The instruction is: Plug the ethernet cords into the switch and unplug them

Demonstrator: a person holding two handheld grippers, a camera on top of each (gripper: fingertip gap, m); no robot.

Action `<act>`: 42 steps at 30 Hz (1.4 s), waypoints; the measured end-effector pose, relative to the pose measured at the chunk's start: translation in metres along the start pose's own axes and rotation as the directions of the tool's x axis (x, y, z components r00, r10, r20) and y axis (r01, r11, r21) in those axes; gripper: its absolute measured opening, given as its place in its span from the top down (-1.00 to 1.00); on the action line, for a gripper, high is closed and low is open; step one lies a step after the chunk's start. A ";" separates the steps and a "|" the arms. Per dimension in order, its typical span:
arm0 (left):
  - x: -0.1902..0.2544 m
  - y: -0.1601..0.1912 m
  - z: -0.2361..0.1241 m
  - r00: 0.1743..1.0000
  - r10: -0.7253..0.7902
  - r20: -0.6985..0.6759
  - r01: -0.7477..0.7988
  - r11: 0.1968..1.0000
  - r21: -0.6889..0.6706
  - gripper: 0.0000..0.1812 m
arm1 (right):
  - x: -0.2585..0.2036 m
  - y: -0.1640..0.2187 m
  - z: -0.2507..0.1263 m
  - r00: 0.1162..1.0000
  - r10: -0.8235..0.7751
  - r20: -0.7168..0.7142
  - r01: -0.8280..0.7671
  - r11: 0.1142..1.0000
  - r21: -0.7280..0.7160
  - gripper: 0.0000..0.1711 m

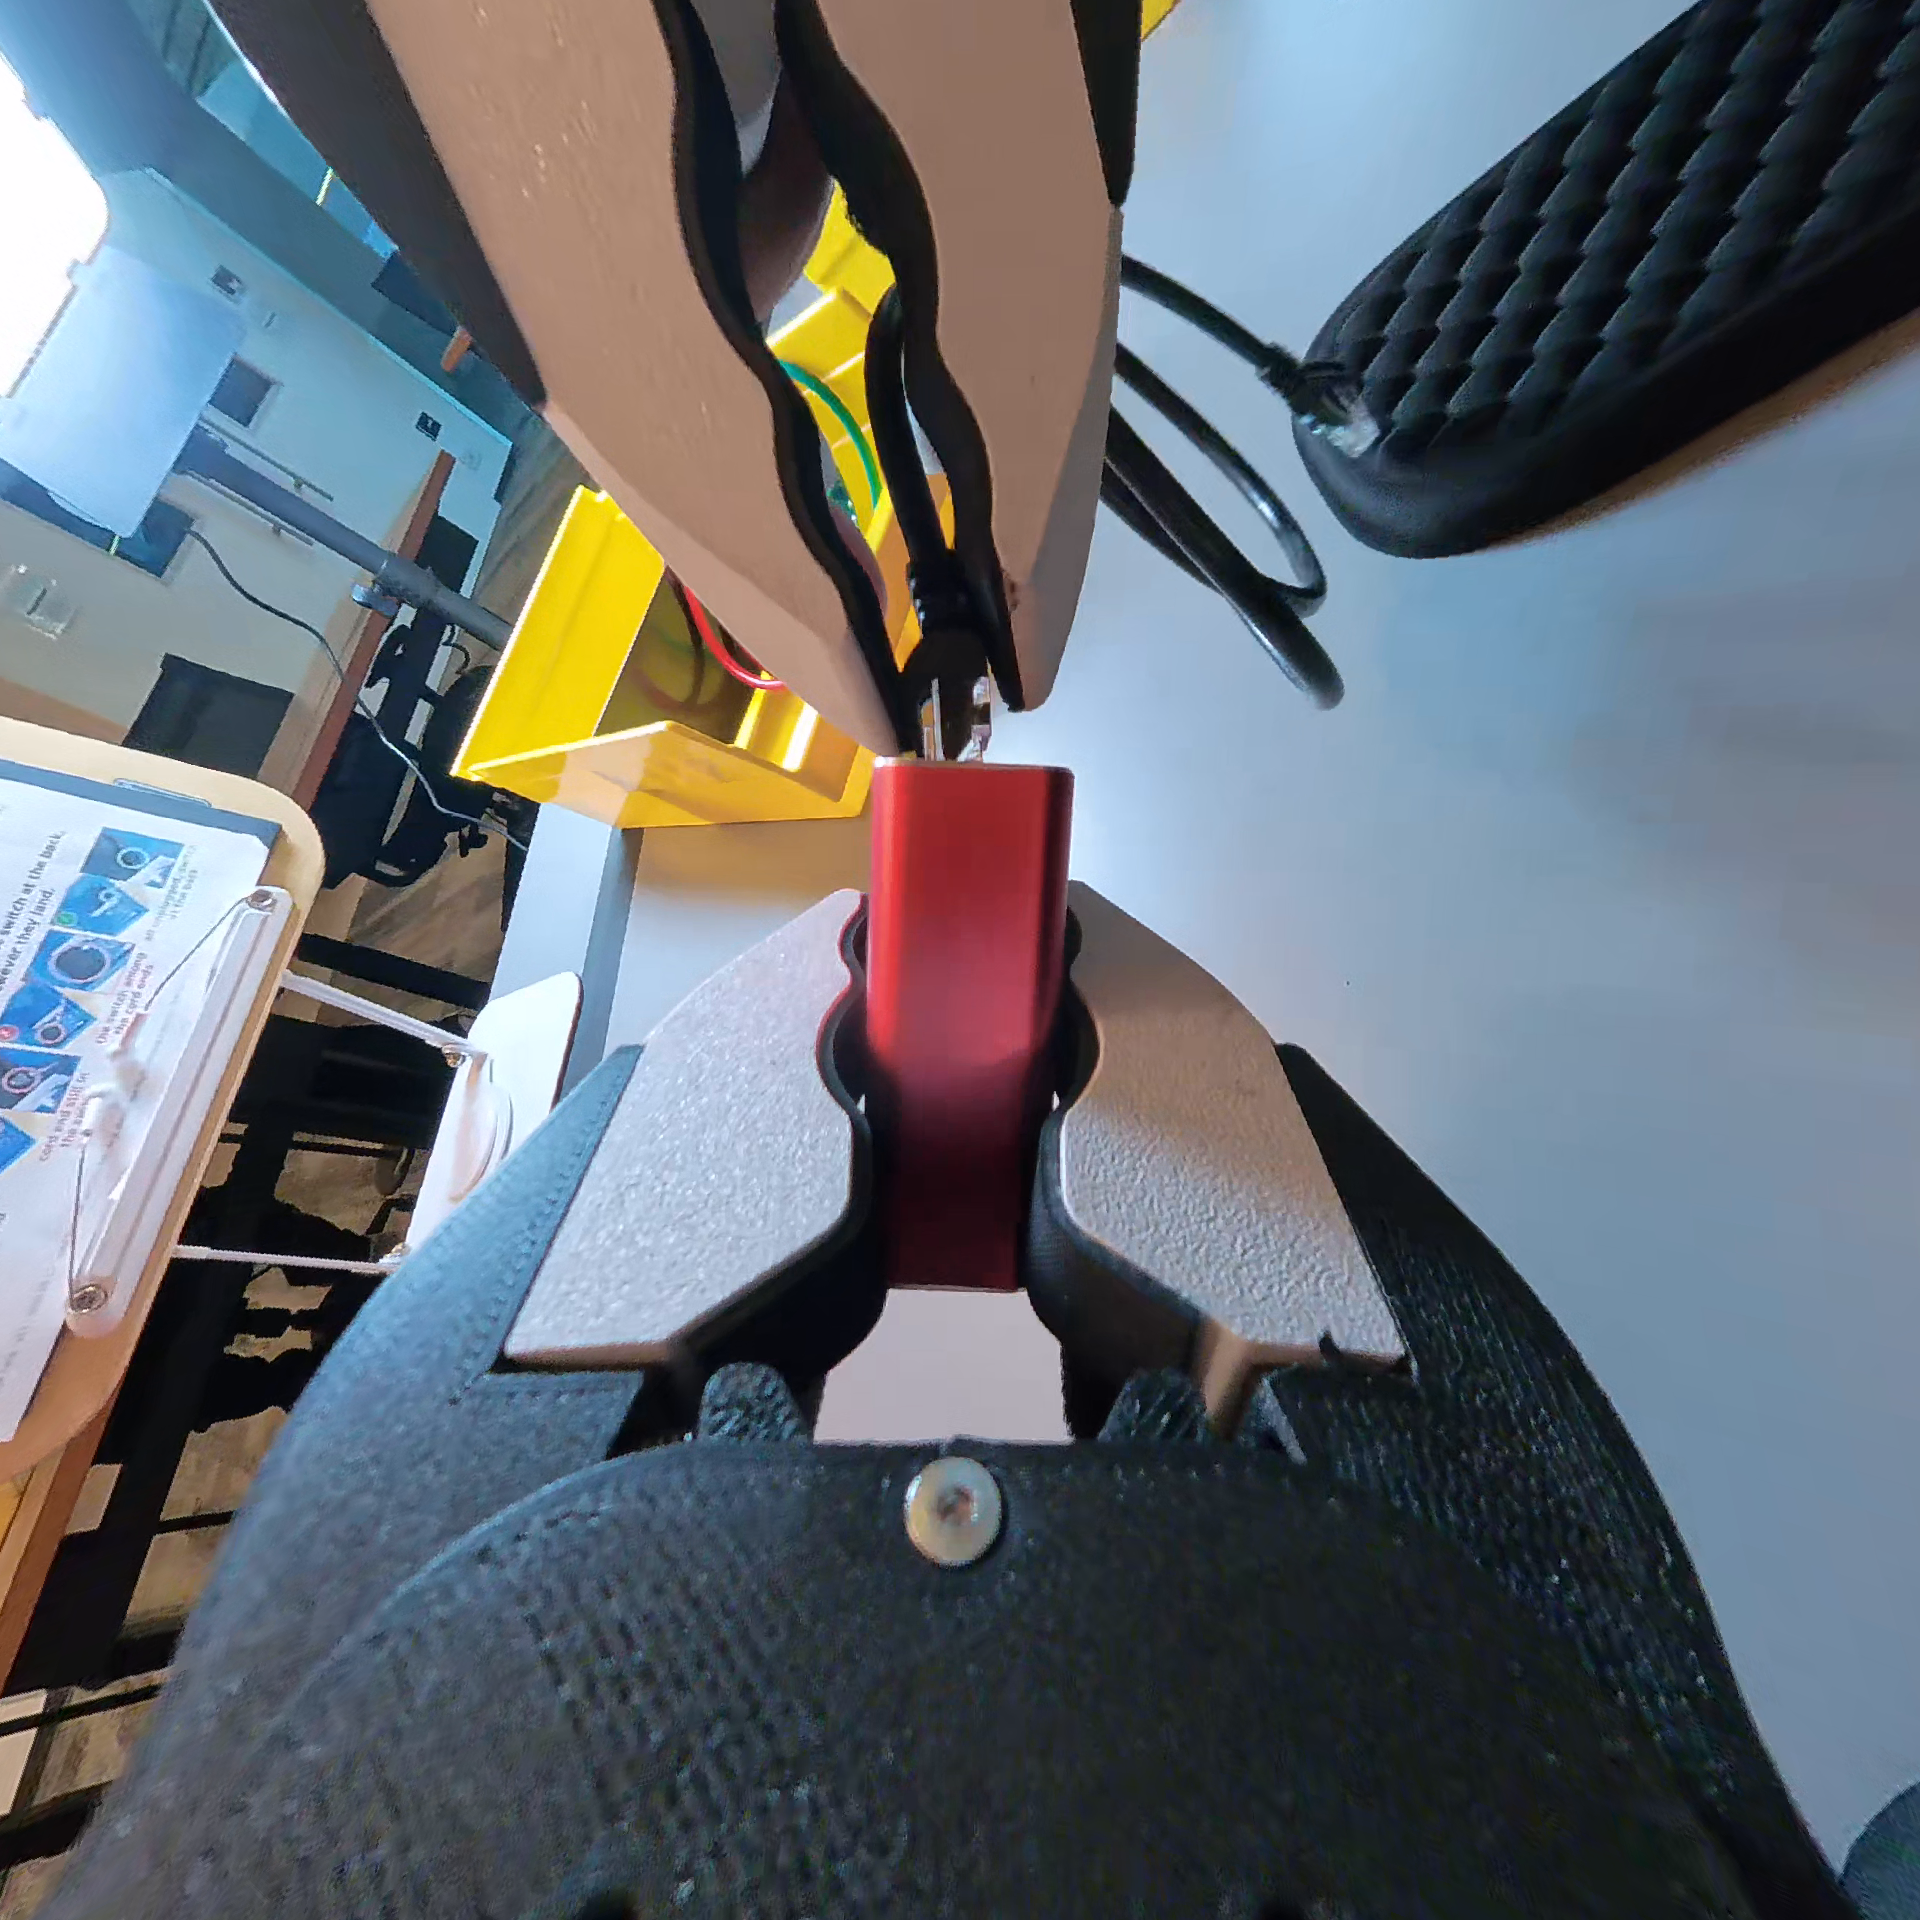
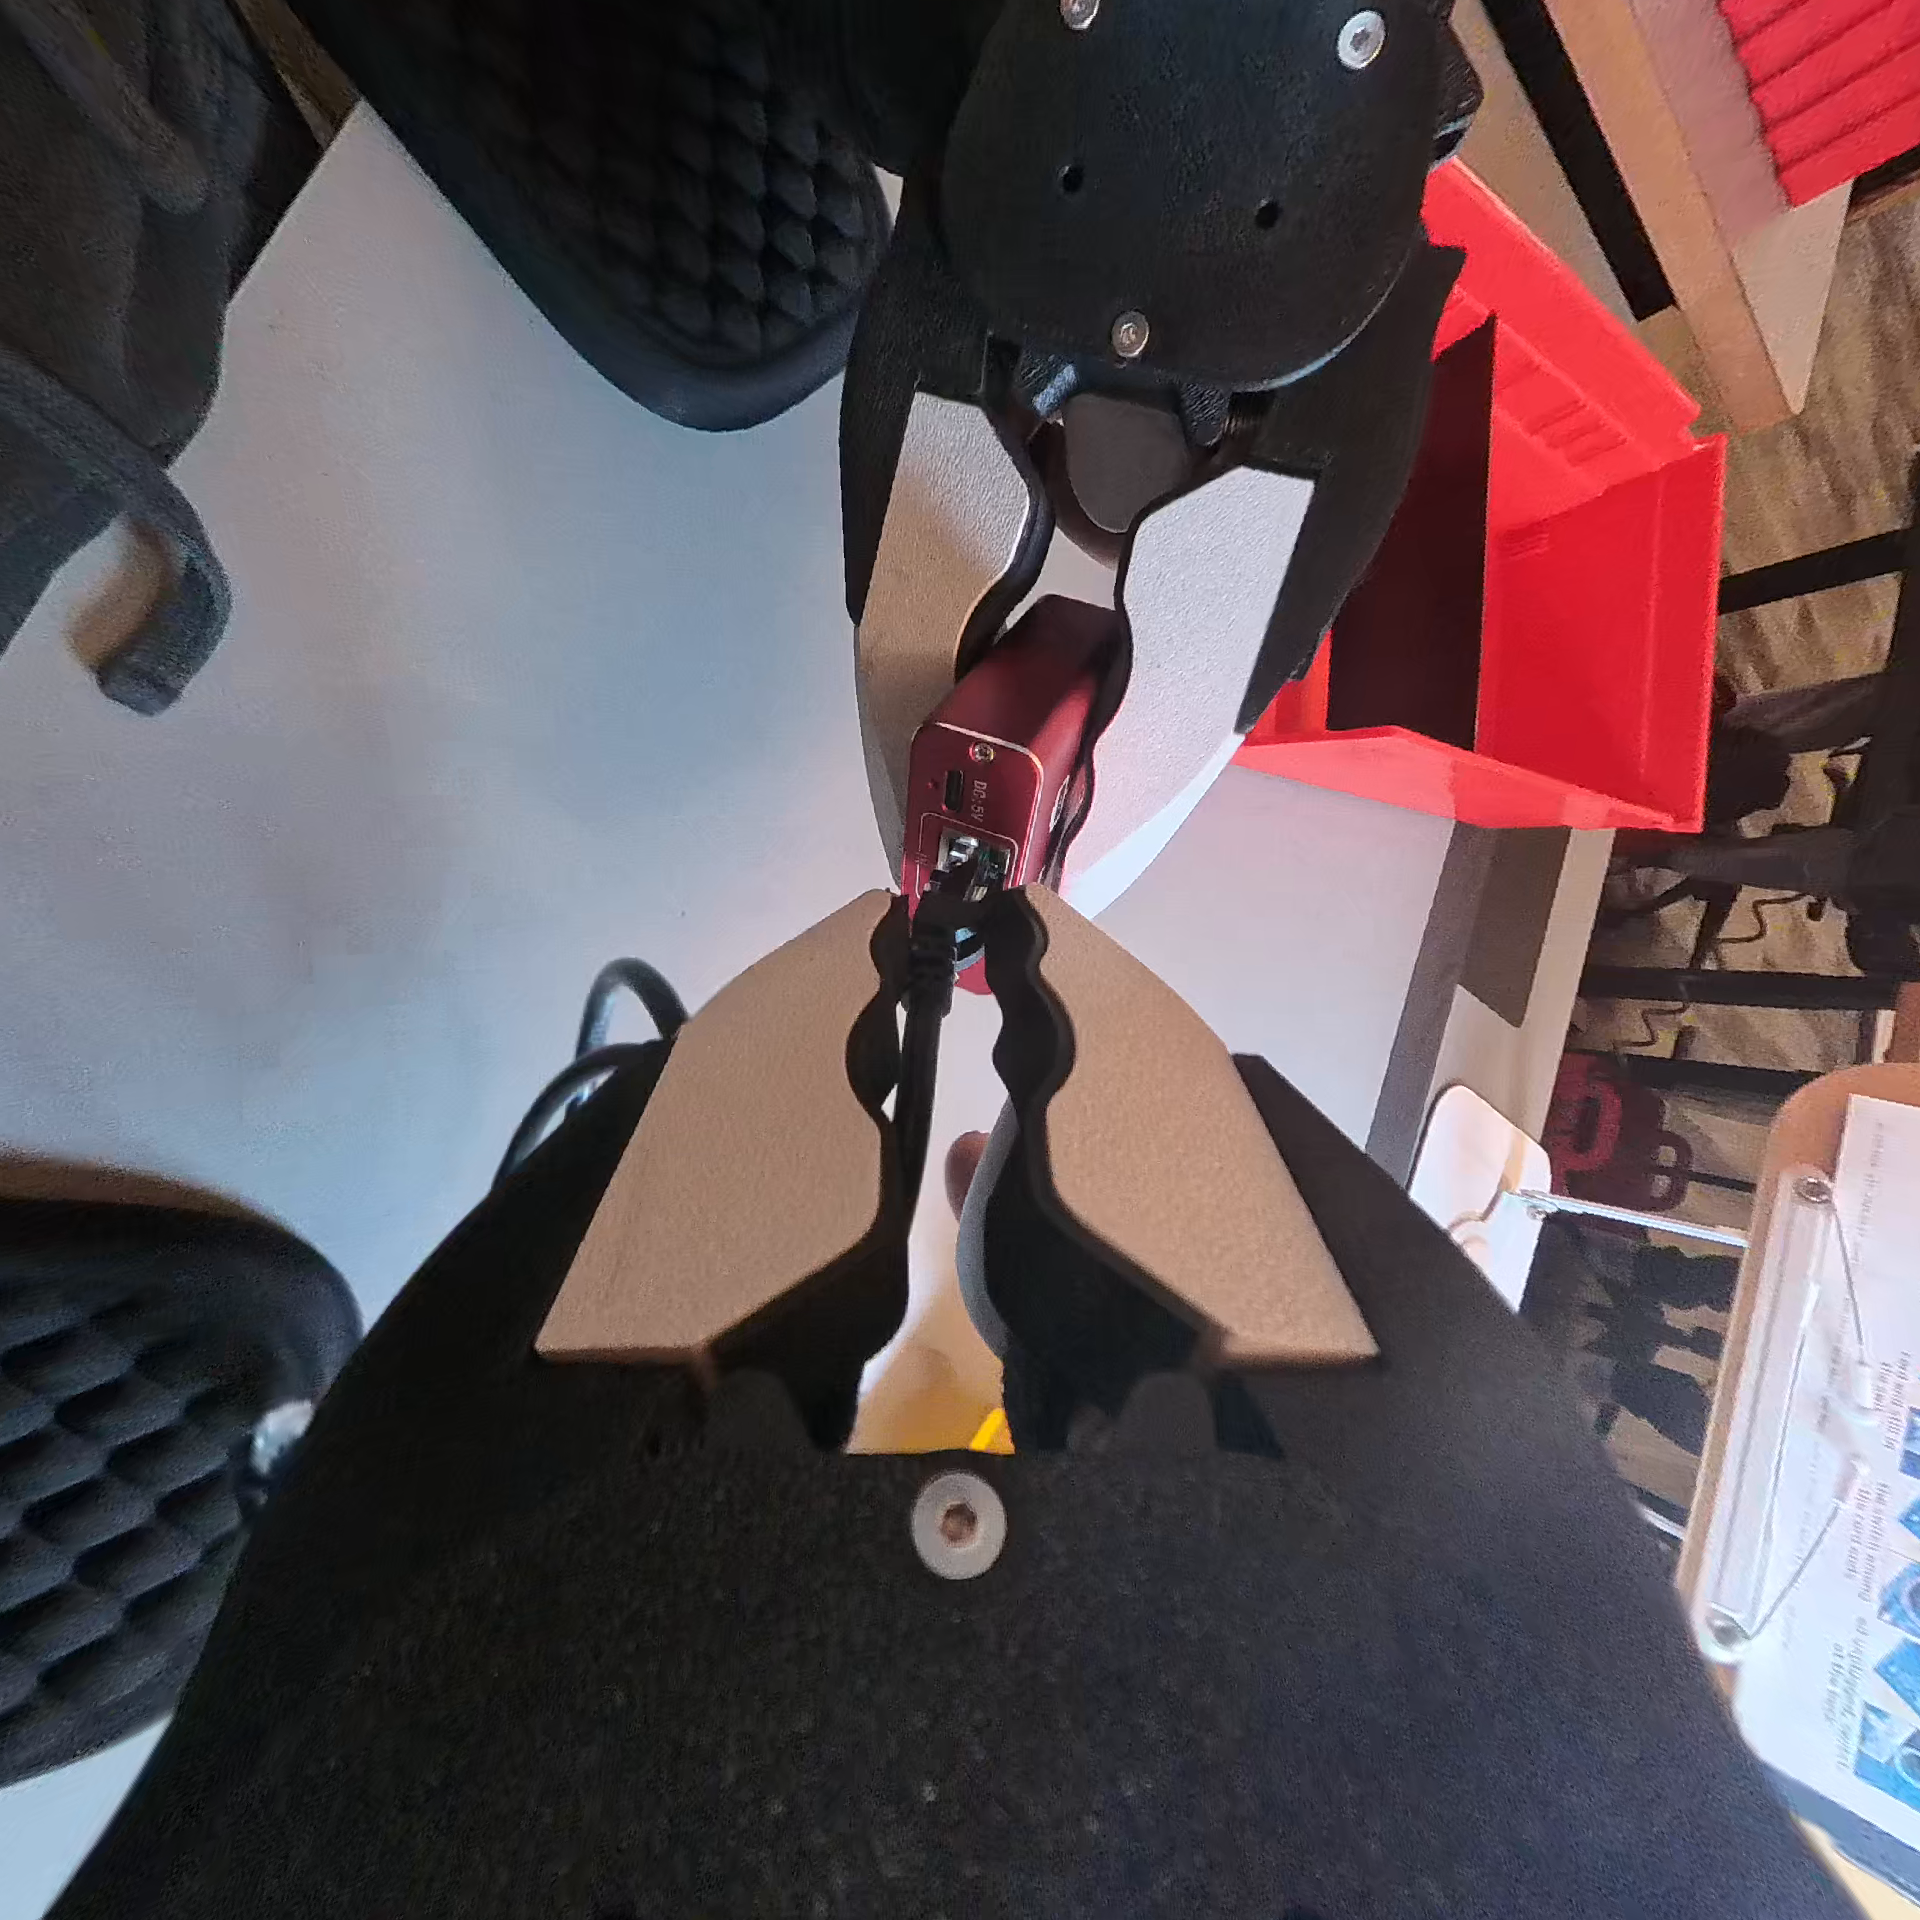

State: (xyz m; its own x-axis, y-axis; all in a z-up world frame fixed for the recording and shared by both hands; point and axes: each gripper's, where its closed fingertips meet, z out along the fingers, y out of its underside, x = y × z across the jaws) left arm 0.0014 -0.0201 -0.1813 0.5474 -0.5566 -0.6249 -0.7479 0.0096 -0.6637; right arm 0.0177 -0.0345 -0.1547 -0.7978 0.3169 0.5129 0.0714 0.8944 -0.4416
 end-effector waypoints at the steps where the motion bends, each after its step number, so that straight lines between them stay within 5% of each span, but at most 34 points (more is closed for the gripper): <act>1: 0.000 -0.001 0.001 1.000 -0.001 0.001 0.001 1.000 -0.002 0.68 | 0.000 0.000 -0.001 1.000 0.004 0.004 -0.004 1.000 -0.007 0.83; 5: -0.009 0.002 0.004 0.998 0.012 0.067 -0.007 0.997 -0.081 0.67 | 0.005 0.005 -0.008 0.999 0.014 -0.037 -0.016 0.999 -0.050 0.85; 7: -0.029 0.054 -0.003 0.984 0.043 0.173 0.017 0.943 -0.331 0.67 | 0.001 0.009 -0.018 0.999 0.008 -0.042 -0.012 0.995 -0.097 0.86; 12: -0.045 0.061 -0.034 0.946 -0.216 0.243 0.260 0.952 -0.163 0.68 | 0.032 0.035 -0.074 0.950 0.082 -0.302 -0.123 0.985 -0.118 0.85; 16: -0.056 0.052 -0.042 0.911 -0.305 0.279 0.332 0.942 -0.056 0.68 | 0.095 0.062 -0.158 0.817 0.181 -0.548 -0.239 0.970 -0.035 0.85; 20: -0.046 0.048 -0.033 0.881 -0.421 0.215 0.422 0.905 0.042 0.68 | 0.150 0.114 -0.209 0.686 0.141 -0.714 -0.303 0.947 -0.104 0.84; 28: -0.031 0.066 -0.017 0.877 -0.442 0.191 0.451 0.892 -0.008 0.68 | 0.195 0.234 -0.167 0.451 0.450 -0.771 -0.607 0.788 0.105 0.84; 34: -0.028 0.078 -0.017 0.875 -0.448 0.184 0.459 0.888 -0.019 0.68 | 0.134 0.334 -0.118 0.473 0.456 -0.753 -0.766 0.636 -0.096 0.84; 39: -0.028 0.081 -0.014 0.862 -0.477 0.174 0.484 0.875 0.001 0.67 | 0.121 0.334 -0.133 0.425 0.513 -0.746 -0.804 0.593 -0.050 0.50; 42: -0.028 0.077 -0.014 0.872 -0.457 0.177 0.462 0.887 0.015 0.68 | 0.134 0.311 -0.157 0.402 0.491 -0.773 -0.766 0.643 0.010 0.41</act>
State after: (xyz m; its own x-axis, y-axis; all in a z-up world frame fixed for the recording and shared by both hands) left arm -0.0762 -0.0156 -0.2091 0.8853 -0.3424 -0.3147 -0.4053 -0.2363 -0.8831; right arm 0.0273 0.3354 -0.1072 0.1771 0.8104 0.5585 0.6508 0.3293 -0.6841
